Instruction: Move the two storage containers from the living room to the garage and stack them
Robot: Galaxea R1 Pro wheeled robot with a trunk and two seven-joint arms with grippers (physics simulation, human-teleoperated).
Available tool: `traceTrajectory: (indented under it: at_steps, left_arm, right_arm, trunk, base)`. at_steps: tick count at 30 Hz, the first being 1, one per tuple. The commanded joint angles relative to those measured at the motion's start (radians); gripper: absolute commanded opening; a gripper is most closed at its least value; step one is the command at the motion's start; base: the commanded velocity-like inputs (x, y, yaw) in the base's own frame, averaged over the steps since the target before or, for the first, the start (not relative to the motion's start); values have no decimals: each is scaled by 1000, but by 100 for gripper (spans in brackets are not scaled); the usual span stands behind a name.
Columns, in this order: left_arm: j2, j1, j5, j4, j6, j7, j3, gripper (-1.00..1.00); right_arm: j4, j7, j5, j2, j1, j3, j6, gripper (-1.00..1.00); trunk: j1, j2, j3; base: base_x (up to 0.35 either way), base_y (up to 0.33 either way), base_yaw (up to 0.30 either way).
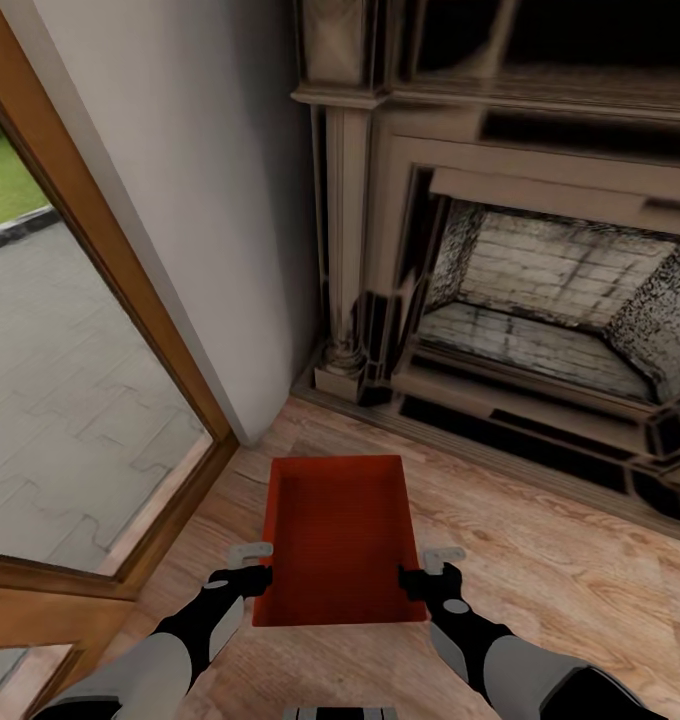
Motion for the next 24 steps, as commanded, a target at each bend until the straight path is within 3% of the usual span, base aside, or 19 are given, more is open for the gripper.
traceTrajectory:
  at_steps: [1, 6, 24]
  left_arm:
    - [-1, 0, 2, -2, 6, 1, 5, 100]
    - [-1, 0, 2, -1, 6, 1, 5, 100]
    - [-1, 0, 2, 4, 6, 1, 5, 100]
  right_arm:
    - [1, -3, -7, 0, 0, 9, -3, 100]
    - [3, -4, 50, 0, 0, 7, -5, 100]
    - [4, -4, 46, 13, 0, 2, -12, 100]
  trunk:
    - [0, 0, -1]
    - [0, 0, -1]
    - [0, 0, -1]
  base:
    - [0, 0, 0]
    - [0, 0, 0]
    - [0, 0, 0]
